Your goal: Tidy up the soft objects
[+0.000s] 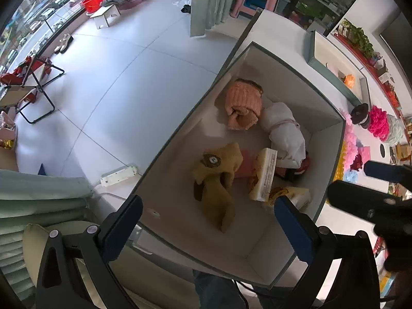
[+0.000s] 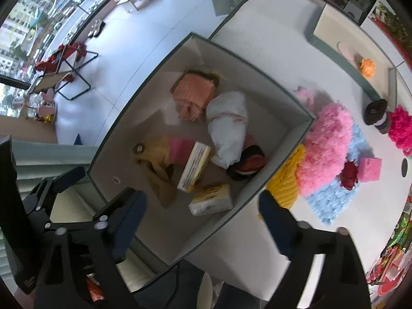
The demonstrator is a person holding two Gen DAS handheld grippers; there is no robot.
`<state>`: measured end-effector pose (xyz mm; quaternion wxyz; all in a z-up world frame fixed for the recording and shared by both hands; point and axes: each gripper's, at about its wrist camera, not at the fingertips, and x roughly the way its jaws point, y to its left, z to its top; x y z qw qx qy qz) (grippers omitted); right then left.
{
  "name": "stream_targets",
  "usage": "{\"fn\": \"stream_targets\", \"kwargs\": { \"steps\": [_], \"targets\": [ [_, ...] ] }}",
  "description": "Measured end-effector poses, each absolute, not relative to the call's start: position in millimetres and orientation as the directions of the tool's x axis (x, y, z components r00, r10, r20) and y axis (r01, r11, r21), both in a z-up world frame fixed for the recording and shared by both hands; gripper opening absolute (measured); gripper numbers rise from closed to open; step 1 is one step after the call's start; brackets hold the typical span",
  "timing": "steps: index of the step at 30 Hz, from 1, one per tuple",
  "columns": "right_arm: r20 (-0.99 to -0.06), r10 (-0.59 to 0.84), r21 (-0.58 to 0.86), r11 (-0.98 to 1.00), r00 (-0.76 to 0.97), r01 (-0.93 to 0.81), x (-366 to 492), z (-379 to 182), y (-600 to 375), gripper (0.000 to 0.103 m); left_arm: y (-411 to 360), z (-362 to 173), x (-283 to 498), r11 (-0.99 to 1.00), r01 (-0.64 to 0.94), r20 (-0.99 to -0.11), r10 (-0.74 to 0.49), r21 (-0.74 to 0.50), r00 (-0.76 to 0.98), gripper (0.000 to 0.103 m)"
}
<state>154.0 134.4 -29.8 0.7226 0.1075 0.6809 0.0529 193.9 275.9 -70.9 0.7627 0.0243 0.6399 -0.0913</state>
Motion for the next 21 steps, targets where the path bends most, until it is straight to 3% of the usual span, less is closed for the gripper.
{"fn": "stream_targets", "kwargs": {
  "steps": [21],
  "targets": [
    [-0.952,0.286,0.295,0.952,0.109,0.086,142.9,-12.5,122.6,0.103,270.3,-50.4,189.4,0.979,0.192,-0.985,0.03,0.064,0.173,0.103]
  ]
}}
